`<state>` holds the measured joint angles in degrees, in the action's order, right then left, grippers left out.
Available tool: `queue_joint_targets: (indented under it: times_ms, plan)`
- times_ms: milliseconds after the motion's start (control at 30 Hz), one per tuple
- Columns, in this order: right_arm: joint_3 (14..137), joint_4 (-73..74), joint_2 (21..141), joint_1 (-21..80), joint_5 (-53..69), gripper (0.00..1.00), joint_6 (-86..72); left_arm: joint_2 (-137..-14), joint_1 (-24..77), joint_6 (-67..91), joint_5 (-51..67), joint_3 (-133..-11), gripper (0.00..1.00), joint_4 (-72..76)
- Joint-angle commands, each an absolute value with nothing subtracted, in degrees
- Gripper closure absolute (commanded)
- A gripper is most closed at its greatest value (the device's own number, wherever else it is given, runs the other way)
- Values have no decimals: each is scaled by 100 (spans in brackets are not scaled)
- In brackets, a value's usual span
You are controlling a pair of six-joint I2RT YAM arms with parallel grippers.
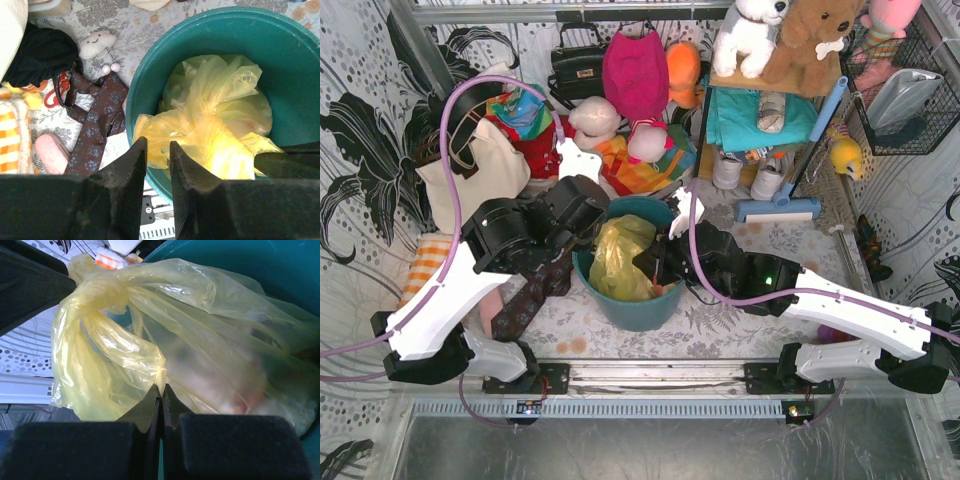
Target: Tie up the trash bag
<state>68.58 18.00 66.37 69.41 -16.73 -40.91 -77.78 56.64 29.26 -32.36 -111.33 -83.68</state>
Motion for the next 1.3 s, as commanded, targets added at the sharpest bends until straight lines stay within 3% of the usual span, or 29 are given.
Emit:
queue_joint_targets:
  times_ms: [0, 467, 833, 1267]
  plan:
    - [7101, 1789, 6593, 6959, -1684, 100, -3986, -7757, 5704, 2883, -3268, -11013, 66, -8332]
    - [7103, 1768, 6601, 6955, -1711, 100, -3973, -7510, 5704, 2894, -3395, -10549, 73, -8341]
    - [7128, 1767, 6618, 6952, -1711, 100, -3973, -7495, 5704, 2899, -3434, -10577, 100, -8341]
    - [7119, 1879, 6588, 6954, -1797, 100, -3977, -6995, 5730, 2741, -4156, -10472, 100, -7312]
